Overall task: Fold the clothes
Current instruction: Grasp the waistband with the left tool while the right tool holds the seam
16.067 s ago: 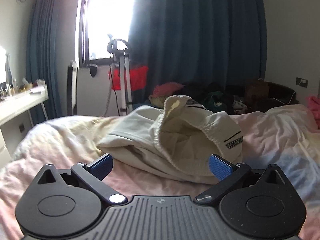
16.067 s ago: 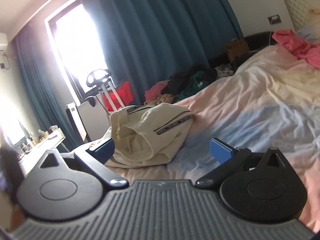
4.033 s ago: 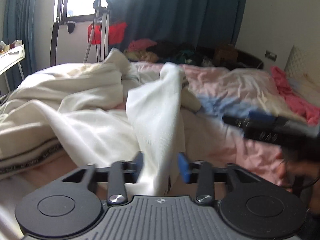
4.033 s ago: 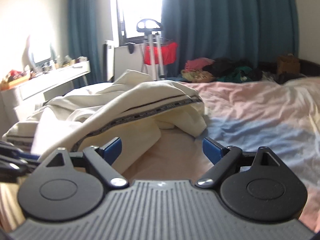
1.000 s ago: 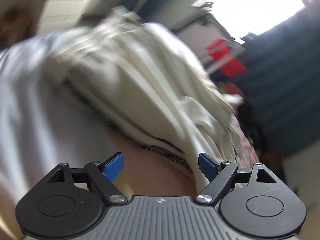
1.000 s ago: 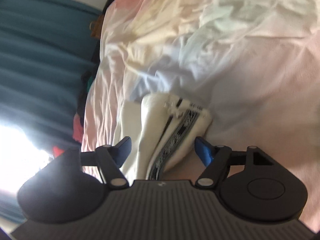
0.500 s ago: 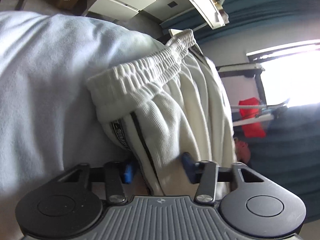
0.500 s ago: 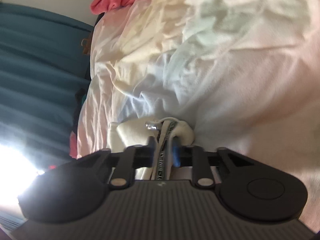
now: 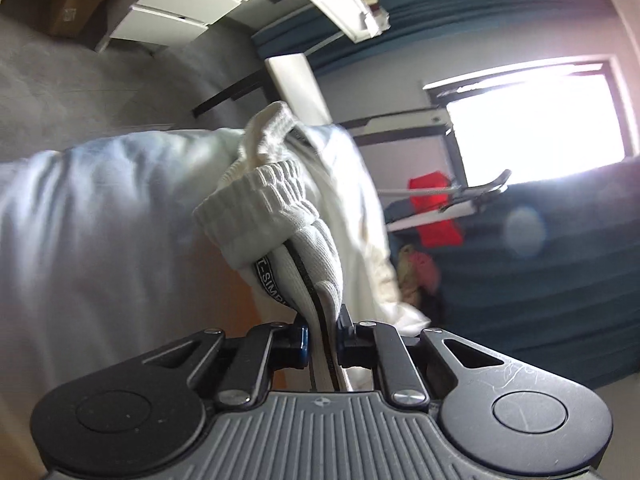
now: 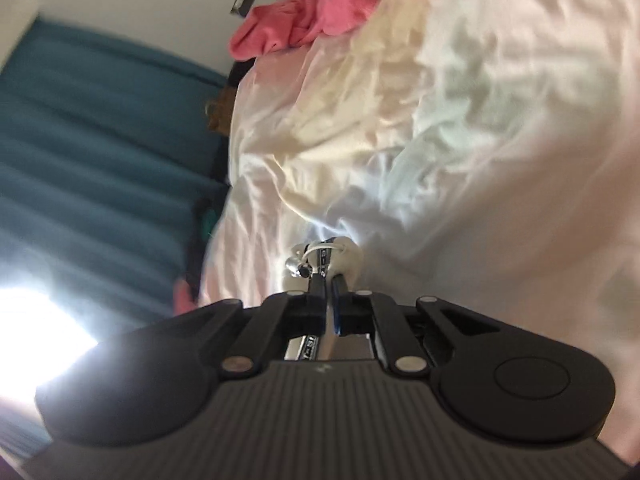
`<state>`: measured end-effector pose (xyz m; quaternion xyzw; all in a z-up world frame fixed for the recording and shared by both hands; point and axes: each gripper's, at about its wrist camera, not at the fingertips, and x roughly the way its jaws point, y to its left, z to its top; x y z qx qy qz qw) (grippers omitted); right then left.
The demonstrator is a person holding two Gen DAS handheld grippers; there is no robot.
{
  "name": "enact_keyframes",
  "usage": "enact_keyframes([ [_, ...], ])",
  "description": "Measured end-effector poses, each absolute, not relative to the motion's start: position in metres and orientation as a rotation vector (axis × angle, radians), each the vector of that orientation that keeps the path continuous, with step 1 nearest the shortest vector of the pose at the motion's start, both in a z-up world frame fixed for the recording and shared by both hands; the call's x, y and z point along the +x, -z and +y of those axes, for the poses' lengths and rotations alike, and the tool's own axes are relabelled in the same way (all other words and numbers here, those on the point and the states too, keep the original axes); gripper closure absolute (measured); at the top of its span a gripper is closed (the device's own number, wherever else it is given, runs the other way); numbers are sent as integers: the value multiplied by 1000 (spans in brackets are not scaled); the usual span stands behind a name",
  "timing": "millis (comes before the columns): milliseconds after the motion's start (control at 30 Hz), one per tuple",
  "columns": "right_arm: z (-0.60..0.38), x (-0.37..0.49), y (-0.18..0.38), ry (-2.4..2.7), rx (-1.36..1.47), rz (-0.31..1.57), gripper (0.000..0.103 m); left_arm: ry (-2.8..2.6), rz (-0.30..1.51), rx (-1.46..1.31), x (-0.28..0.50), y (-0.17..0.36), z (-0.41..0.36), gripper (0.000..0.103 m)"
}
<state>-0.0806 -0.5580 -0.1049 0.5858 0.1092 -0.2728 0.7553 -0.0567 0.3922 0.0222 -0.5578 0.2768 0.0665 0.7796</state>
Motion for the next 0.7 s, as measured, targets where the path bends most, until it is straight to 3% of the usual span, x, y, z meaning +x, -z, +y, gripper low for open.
enact_keyframes([
  [300,-556,-105,131,731,1413,394,92,-219,803,-1010,-73,28,404,87],
  [433,-556,-112,118,828,1322,399,89,-219,797,-910,-79,17,400,76],
  [467,-558,-114,118,825,1324,387,86,-217,801,-874,-81,13,398,68],
  [533,-563,-117,117,822,1313,375,63,-204,795,-798,-81,3,399,50],
  [600,-568,-114,116,819,1274,392,45,-194,768,-711,-87,-14,394,44],
  [700,-570,-108,116,778,1250,412,42,-180,729,-575,-94,-39,378,31],
])
